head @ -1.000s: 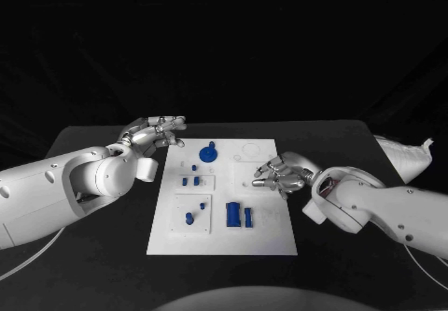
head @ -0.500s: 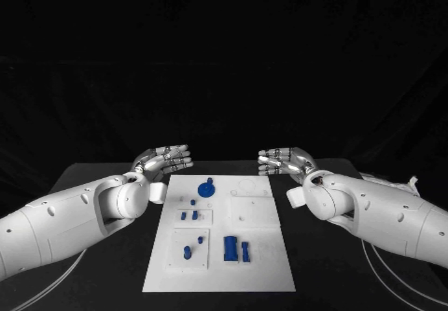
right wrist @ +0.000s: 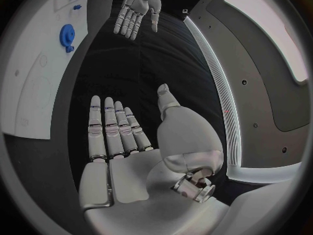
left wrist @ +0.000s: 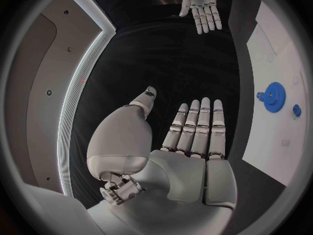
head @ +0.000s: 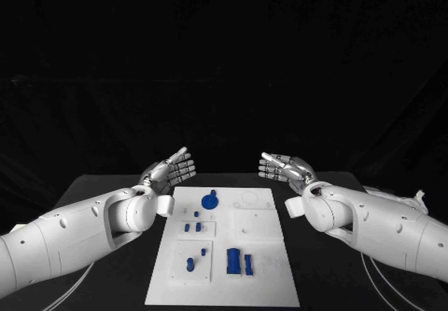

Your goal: Assemble the parts on the task board

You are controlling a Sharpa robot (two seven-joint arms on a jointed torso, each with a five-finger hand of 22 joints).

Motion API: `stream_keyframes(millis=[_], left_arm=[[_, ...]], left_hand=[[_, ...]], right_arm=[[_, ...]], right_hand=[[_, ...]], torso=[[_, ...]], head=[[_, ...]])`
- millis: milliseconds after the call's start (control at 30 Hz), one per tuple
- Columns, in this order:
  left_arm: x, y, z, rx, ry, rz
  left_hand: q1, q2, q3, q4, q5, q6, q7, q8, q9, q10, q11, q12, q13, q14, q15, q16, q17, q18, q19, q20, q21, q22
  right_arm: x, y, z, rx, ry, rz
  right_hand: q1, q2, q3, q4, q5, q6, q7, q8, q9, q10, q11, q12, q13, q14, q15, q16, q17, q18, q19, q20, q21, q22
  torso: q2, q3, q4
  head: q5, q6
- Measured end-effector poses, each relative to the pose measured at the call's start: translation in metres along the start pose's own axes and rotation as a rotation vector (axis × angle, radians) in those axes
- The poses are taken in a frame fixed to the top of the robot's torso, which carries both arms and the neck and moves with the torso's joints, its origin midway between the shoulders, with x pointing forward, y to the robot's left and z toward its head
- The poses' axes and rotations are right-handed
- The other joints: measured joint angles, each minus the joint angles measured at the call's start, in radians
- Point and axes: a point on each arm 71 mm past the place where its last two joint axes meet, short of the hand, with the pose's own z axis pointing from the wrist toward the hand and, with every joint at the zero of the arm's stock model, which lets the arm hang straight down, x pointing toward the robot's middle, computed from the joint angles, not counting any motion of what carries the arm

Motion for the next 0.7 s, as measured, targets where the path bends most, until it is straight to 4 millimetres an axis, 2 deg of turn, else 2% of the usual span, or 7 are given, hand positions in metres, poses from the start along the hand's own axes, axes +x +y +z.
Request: stream_keyframes(millis=[33, 133, 233, 400, 500, 567, 700], left_arm=[[0.002, 0.001, -0.001, -0.001, 0.000, 0.002], [0.011, 0.004, -0.008, 0.000, -0.008, 0.012], [0.021, 0.009, -0.017, 0.005, -0.025, 0.031], [0.035, 0.015, -0.031, 0.025, -0.067, 0.080], [0.040, 0.015, -0.038, 0.047, -0.099, 0.114], [0.042, 0.014, -0.040, 0.061, -0.119, 0.134], [0.043, 0.013, -0.044, 0.085, -0.151, 0.165]], left_hand=[[-0.036, 0.007, -0.009, -0.002, -0.005, -0.027, -0.005, -0.002, -0.002, -0.028, -0.004, -0.009, -0.002, -0.027, -0.010, -0.006, -0.010, -0.002, -0.024, -0.006, -0.007, -0.007], [-0.149, 0.025, -0.036, -0.009, -0.007, -0.110, -0.020, -0.010, -0.007, -0.115, -0.033, -0.043, -0.007, -0.112, -0.035, -0.025, -0.036, -0.012, -0.098, -0.027, -0.023, -0.028], [-0.239, 0.035, -0.058, -0.012, -0.008, -0.177, -0.052, -0.010, -0.010, -0.186, -0.060, -0.064, -0.009, -0.180, -0.049, -0.040, -0.050, -0.017, -0.157, -0.043, -0.029, -0.045], [-0.363, 0.043, -0.088, -0.015, -0.011, -0.269, -0.085, -0.014, -0.011, -0.282, -0.085, -0.078, -0.011, -0.273, -0.061, -0.067, -0.062, -0.033, -0.239, -0.065, -0.034, -0.069], [-0.427, 0.045, -0.103, -0.016, -0.011, -0.316, -0.096, -0.014, -0.012, -0.332, -0.093, -0.086, -0.012, -0.322, -0.065, -0.097, -0.066, -0.035, -0.279, -0.089, -0.038, -0.085], [-0.471, 0.047, -0.113, -0.017, -0.011, -0.349, -0.100, -0.014, -0.013, -0.366, -0.097, -0.086, -0.012, -0.354, -0.067, -0.114, -0.068, -0.061, -0.307, -0.113, -0.038, -0.109], [-0.528, 0.048, -0.126, -0.018, -0.011, -0.392, -0.106, -0.014, -0.013, -0.410, -0.100, -0.090, -0.013, -0.398, -0.069, -0.130, -0.069, -0.080, -0.346, -0.134, -0.038, -0.136]], right_arm=[[0.003, 0.000, -0.002, -0.001, 0.001, 0.002], [0.015, 0.002, -0.009, -0.007, -0.003, 0.012], [0.027, 0.005, -0.020, -0.013, -0.018, 0.026], [0.040, 0.009, -0.034, -0.022, -0.073, 0.041], [0.042, 0.010, -0.041, -0.025, -0.115, 0.043], [0.043, 0.011, -0.043, -0.026, -0.139, 0.042], [0.043, 0.012, -0.046, -0.029, -0.177, 0.040]], right_hand=[[-0.040, -0.003, 0.000, 0.003, -0.003, -0.027, -0.005, -0.005, -0.010, -0.030, -0.004, -0.004, -0.008, -0.032, -0.007, -0.002, -0.005, -0.014, -0.030, -0.006, -0.009, -0.006], [-0.145, -0.008, 0.001, 0.004, -0.006, -0.097, -0.017, -0.005, -0.029, -0.111, -0.029, -0.008, -0.026, -0.116, -0.021, -0.005, -0.019, -0.014, -0.109, -0.022, -0.029, -0.019], [-0.240, -0.012, -0.001, 0.006, -0.010, -0.161, -0.047, -0.011, -0.042, -0.183, -0.058, -0.008, -0.037, -0.192, -0.029, -0.008, -0.035, -0.030, -0.181, -0.037, -0.042, -0.026], [-0.379, -0.015, -0.001, 0.007, -0.013, -0.254, -0.086, -0.011, -0.053, -0.289, -0.085, -0.012, -0.046, -0.305, -0.037, -0.008, -0.084, -0.047, -0.285, -0.069, -0.050, -0.033], [-0.444, -0.016, -0.002, 0.007, -0.014, -0.298, -0.097, -0.011, -0.056, -0.339, -0.092, -0.012, -0.049, -0.357, -0.039, -0.008, -0.099, -0.086, -0.335, -0.097, -0.054, -0.034], [-0.490, -0.016, -0.001, 0.012, -0.014, -0.329, -0.102, -0.011, -0.057, -0.374, -0.096, -0.012, -0.050, -0.394, -0.040, -0.010, -0.107, -0.092, -0.370, -0.113, -0.054, -0.036], [-0.549, -0.017, -0.001, 0.012, -0.014, -0.368, -0.108, -0.011, -0.059, -0.419, -0.100, -0.012, -0.051, -0.441, -0.041, -0.012, -0.114, -0.110, -0.414, -0.127, -0.054, -0.036]], torso=[[-0.002, 0.0022, 0.0012], [-0.011, 0.0093, 0.0055], [-0.017, 0.0144, 0.0082], [-0.020, 0.0175, 0.0103], [-0.021, 0.0182, 0.0103], [-0.022, 0.0188, 0.0105], [-0.022, 0.0189, 0.0106]], head=[[0.002, 0.006], [0.007, 0.023], [0.010, 0.034], [0.012, 0.039], [0.012, 0.039], [0.012, 0.039], [0.012, 0.039]])
